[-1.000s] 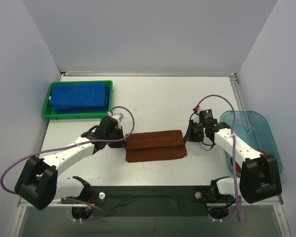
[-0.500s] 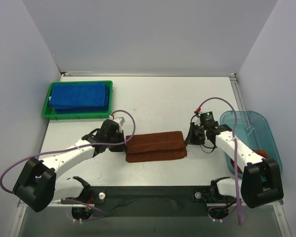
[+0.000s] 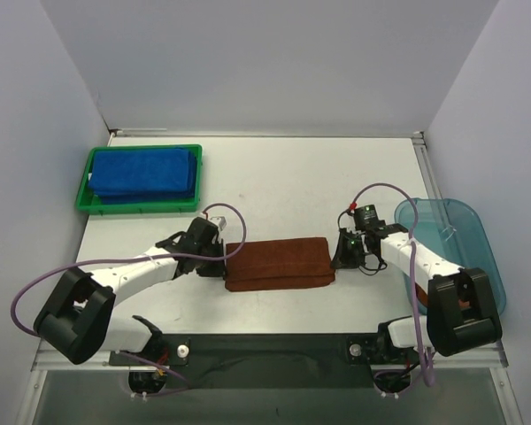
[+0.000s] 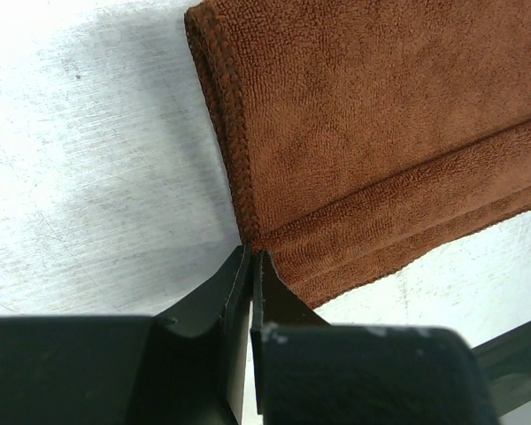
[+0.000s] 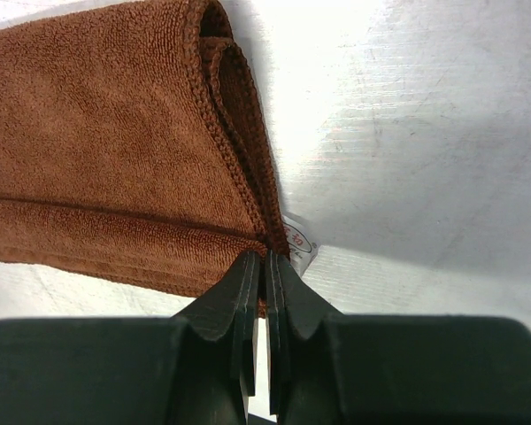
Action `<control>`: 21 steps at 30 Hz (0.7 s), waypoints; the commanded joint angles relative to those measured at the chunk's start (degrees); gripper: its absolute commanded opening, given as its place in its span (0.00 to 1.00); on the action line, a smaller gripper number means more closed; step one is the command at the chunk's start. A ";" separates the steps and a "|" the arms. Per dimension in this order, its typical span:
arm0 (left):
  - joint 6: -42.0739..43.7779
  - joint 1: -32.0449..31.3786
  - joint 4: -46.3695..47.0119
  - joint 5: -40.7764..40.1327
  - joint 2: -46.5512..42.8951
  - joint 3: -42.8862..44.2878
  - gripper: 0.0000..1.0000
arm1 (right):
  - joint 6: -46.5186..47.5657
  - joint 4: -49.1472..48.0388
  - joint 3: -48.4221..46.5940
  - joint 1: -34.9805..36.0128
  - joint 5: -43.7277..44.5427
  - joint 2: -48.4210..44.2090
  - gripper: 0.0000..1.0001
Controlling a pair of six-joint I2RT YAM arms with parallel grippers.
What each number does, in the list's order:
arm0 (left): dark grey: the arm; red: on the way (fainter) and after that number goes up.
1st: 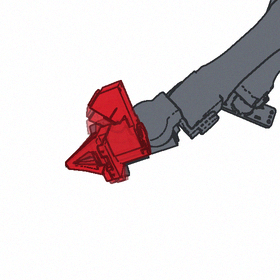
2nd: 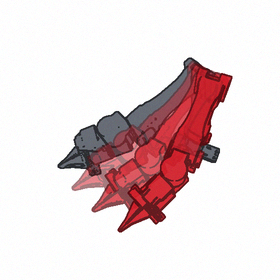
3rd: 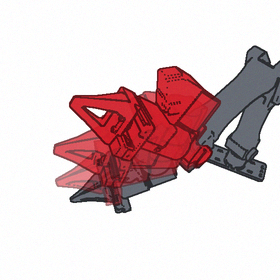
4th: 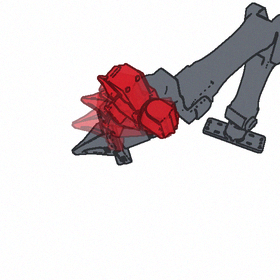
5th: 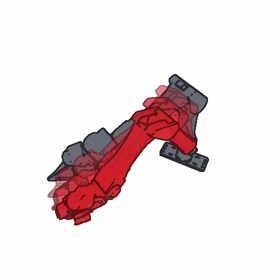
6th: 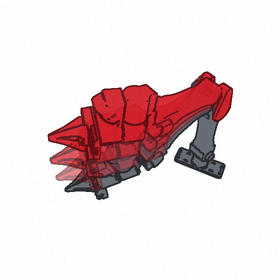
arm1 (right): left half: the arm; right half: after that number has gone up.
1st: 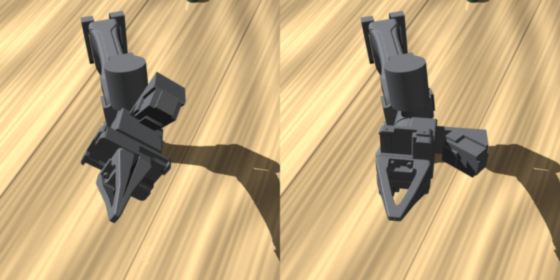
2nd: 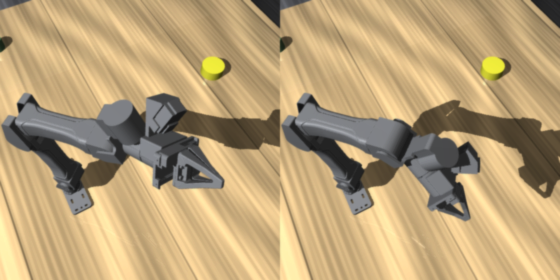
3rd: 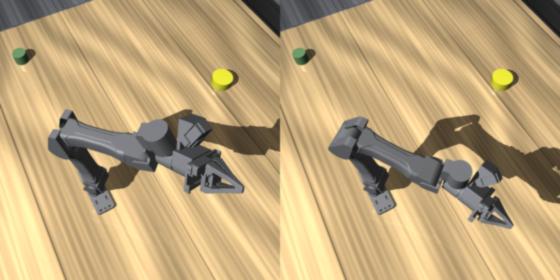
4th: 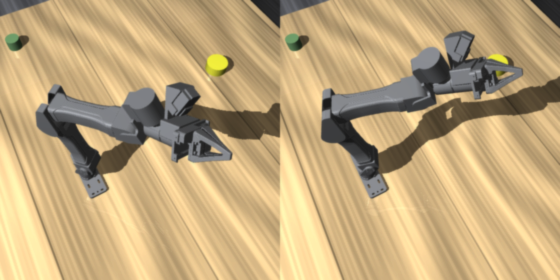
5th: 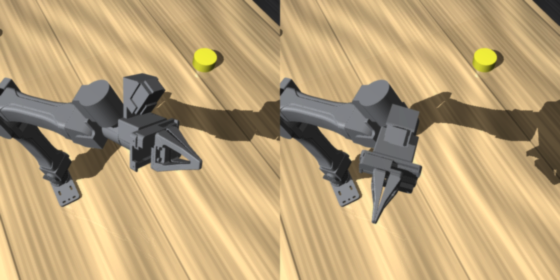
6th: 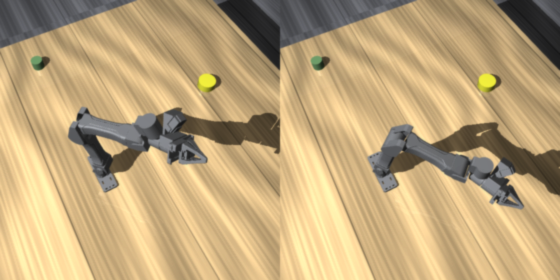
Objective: Fold and stack the towels
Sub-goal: Fold the towel
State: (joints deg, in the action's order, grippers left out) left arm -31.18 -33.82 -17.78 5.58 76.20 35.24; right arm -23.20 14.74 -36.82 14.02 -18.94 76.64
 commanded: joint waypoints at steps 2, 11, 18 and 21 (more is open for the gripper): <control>0.24 -0.28 -0.68 -2.51 -0.35 0.35 0.00 | -0.18 1.96 -0.01 -0.05 2.24 0.44 0.00; -0.55 -0.54 -1.73 -2.86 -2.63 0.35 0.26 | -0.27 2.39 0.34 0.04 1.63 -0.79 0.17; -1.78 -1.60 -6.12 -5.23 -11.68 2.80 0.65 | -0.70 6.70 -2.81 3.29 3.02 -9.65 0.47; -2.66 -2.39 -6.39 -6.64 -14.85 4.30 0.68 | -1.32 7.67 -5.62 5.66 4.87 -12.38 0.47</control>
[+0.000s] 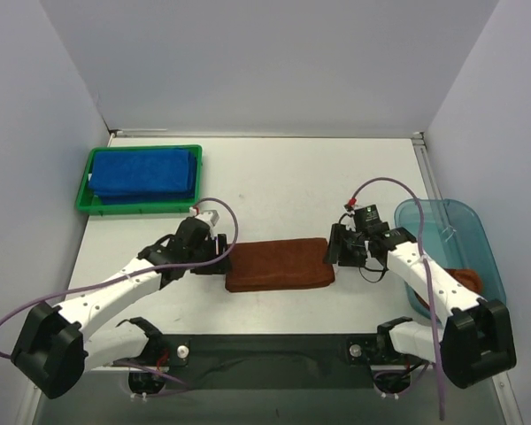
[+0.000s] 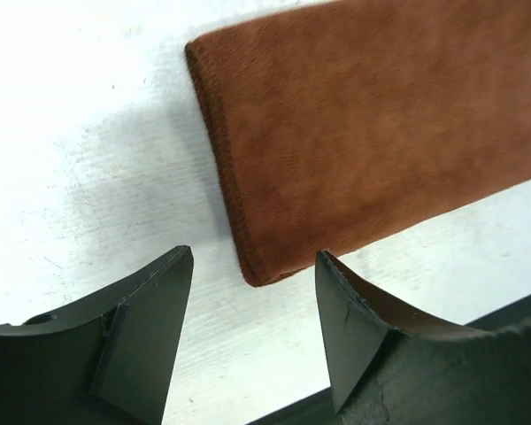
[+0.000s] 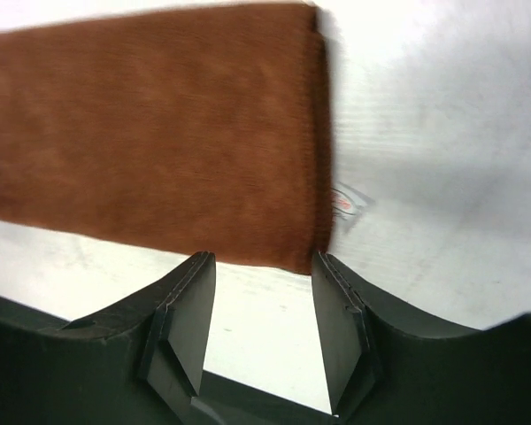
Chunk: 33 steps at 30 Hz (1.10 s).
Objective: Fold and stack the towels
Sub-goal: Fold the towel
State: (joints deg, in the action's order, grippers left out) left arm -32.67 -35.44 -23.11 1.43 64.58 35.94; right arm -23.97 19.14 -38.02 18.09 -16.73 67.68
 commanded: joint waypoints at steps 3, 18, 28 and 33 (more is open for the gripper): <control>-1.52 -2.09 -0.80 -2.57 -2.01 7.11 0.68 | -1.52 3.01 -6.88 3.09 3.37 -2.82 0.46; -5.65 -11.31 3.33 4.01 14.97 6.61 0.45 | -7.24 -4.28 0.65 8.10 -1.55 6.68 0.26; -6.27 -12.11 2.20 4.28 11.10 -0.52 0.42 | -8.11 -3.85 9.45 6.44 -2.34 0.79 0.25; -6.09 -12.02 0.00 3.23 7.33 0.70 0.49 | -8.29 -3.84 8.76 6.35 -3.22 -5.17 0.25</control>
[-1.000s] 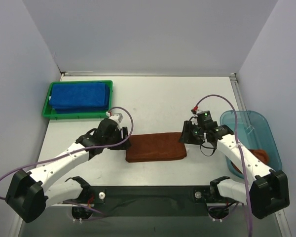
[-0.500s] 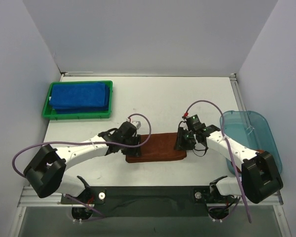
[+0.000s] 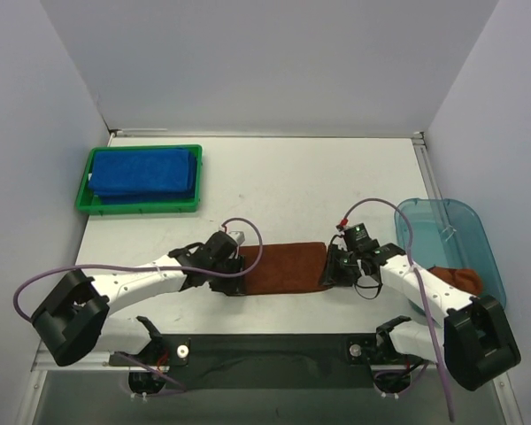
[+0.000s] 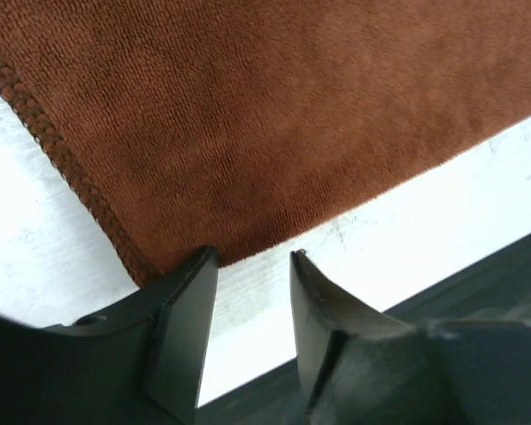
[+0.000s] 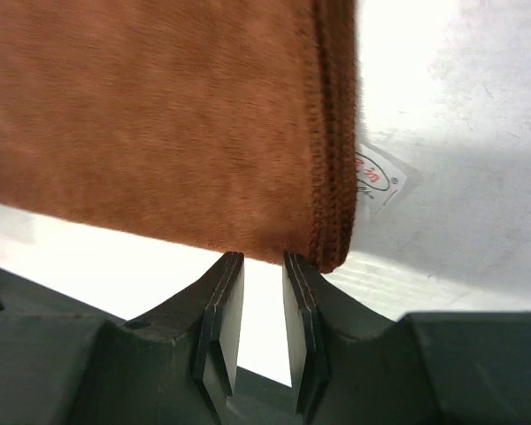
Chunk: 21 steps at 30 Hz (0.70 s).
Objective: Fold and stack the towels
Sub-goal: Fold the towel
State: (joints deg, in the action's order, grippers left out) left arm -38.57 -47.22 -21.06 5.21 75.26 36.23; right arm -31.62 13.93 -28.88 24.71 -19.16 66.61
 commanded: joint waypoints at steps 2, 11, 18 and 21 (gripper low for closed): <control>-0.81 -0.24 -2.06 -1.34 -6.51 0.86 0.59 | -1.25 0.13 -1.17 -0.36 -0.88 -6.39 0.27; -1.60 2.83 12.39 -8.46 -9.62 4.82 0.65 | -9.50 -26.64 -0.65 -0.45 1.84 -7.82 0.55; -5.19 10.21 35.72 -2.93 -1.27 -0.19 0.60 | -11.45 -53.98 4.27 0.25 7.55 1.32 0.67; -5.73 12.59 38.45 -2.84 2.51 -2.03 0.60 | -12.59 -58.30 6.03 0.25 8.17 6.06 0.68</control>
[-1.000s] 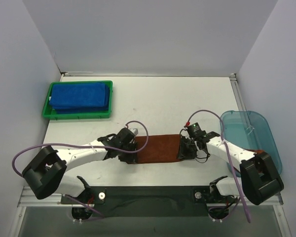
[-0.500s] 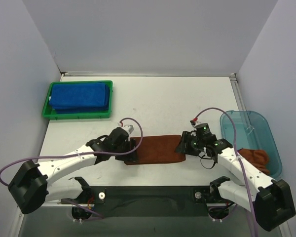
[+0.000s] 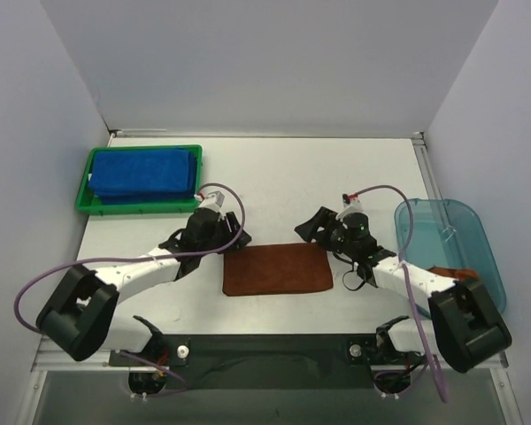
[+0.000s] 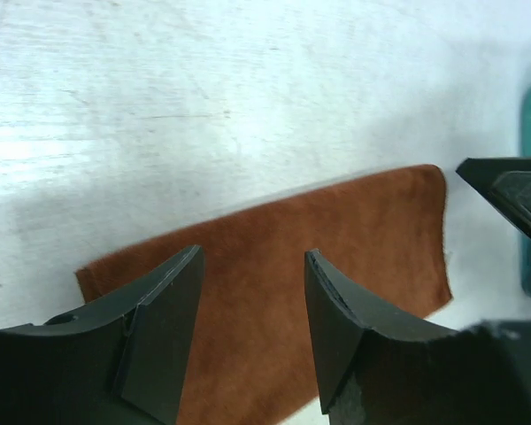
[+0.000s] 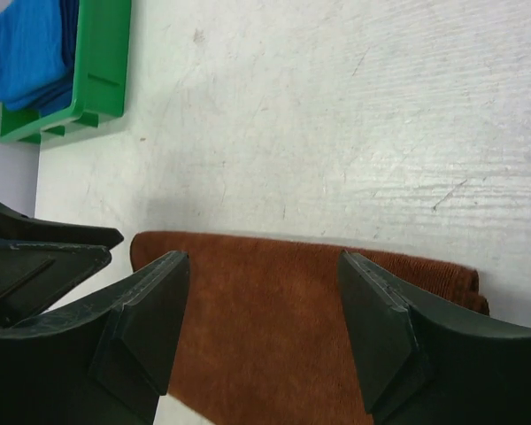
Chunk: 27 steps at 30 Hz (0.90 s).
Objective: Fold and stack the towels
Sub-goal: Fold the towel
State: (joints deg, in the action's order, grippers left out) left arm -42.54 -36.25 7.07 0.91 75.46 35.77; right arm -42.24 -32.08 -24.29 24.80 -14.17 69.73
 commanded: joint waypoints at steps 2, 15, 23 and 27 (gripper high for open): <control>-2.01 2.76 13.91 1.38 4.69 -4.02 0.59 | -3.11 -17.22 4.15 0.08 3.80 6.36 0.68; -1.07 6.28 21.50 3.65 9.62 -10.90 0.56 | -4.09 -25.27 13.76 -5.99 7.59 7.98 0.67; 4.22 2.86 2.19 -0.44 -3.21 -2.82 0.62 | 7.52 8.84 -0.13 -4.41 5.92 -8.29 0.63; 6.60 -3.11 -10.92 -6.87 -5.41 2.28 0.62 | 9.98 24.91 -4.61 -3.27 4.51 -8.83 0.49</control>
State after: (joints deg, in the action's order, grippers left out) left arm -39.38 -35.79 7.46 -0.32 72.29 33.80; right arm -36.49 -24.58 -26.37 20.51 -8.86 61.39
